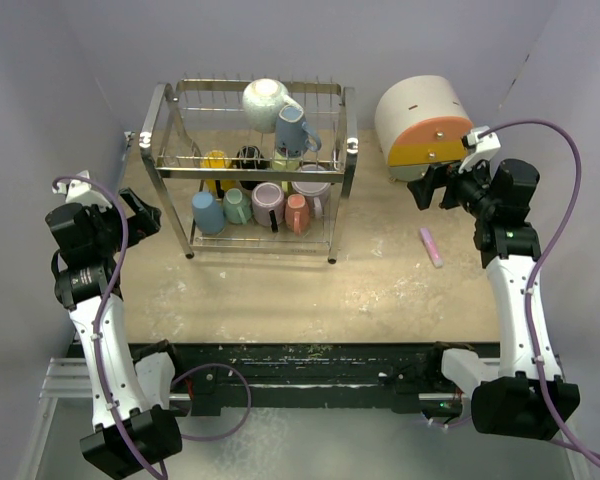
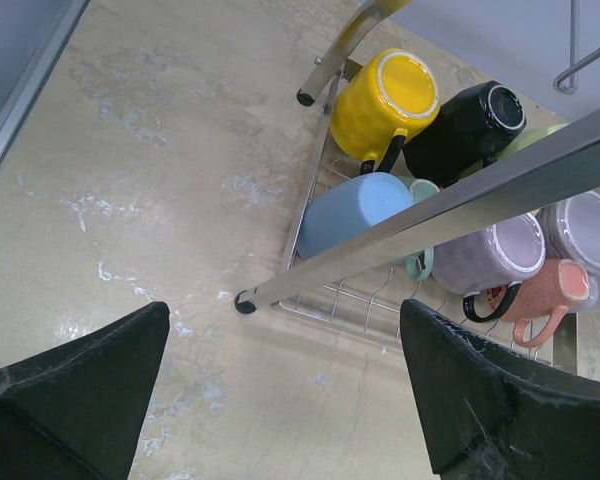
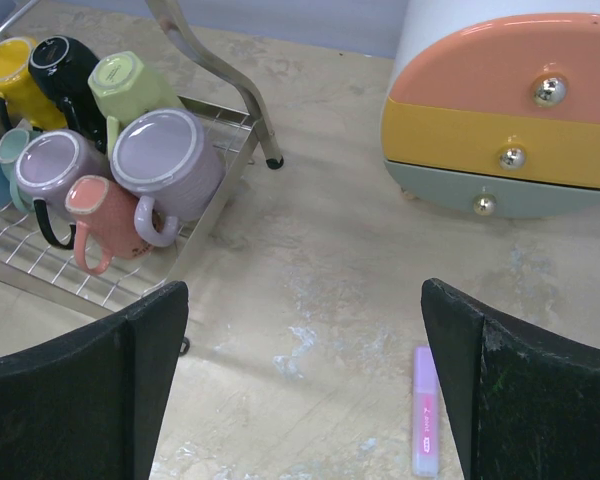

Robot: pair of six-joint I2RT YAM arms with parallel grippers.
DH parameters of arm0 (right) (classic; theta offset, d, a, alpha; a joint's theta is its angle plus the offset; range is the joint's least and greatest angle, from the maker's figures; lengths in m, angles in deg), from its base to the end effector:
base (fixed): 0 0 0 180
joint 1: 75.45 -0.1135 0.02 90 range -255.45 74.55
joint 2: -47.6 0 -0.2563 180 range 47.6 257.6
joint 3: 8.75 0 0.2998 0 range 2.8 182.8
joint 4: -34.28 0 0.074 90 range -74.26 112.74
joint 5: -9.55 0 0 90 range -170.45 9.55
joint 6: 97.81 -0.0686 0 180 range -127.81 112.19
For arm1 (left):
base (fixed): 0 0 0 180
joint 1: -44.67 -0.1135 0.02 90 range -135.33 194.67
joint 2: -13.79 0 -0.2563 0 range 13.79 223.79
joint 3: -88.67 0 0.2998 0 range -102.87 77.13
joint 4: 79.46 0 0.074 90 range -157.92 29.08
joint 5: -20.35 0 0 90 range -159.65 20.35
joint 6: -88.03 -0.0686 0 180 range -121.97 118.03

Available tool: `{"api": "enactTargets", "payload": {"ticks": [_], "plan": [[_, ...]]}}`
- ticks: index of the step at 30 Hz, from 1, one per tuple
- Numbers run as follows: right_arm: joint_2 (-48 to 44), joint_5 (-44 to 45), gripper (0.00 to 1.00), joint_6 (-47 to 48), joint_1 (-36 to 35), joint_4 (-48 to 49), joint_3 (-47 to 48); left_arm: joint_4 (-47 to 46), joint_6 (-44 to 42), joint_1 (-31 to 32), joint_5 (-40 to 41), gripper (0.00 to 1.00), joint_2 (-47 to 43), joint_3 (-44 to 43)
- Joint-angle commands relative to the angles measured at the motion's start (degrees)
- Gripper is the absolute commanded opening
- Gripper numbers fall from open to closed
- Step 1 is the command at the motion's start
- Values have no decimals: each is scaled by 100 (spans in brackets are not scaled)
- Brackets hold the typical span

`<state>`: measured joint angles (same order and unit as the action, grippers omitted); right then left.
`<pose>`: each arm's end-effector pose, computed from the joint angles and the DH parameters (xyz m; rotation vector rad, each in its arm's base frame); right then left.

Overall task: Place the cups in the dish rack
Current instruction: Reset both arms

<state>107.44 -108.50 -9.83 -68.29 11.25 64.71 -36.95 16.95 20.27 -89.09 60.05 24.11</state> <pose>0.3169 -0.0073 0.3837 -0.2217 1.7144 0.3577 0.2407 0.0841 0.3359 -0.5232 1.9077 -0.2756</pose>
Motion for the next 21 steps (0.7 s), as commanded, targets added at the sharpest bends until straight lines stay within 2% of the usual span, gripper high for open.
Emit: {"api": "enactTargets", "payload": {"ticks": [1, 21], "plan": [[-130, -115, 100, -32, 14, 252, 3, -170, 42, -48, -138, 99, -73, -50], [-156, -143, 100, -34, 18, 259, -21, -135, 3, -48, -138, 99, -104, -23]]}}
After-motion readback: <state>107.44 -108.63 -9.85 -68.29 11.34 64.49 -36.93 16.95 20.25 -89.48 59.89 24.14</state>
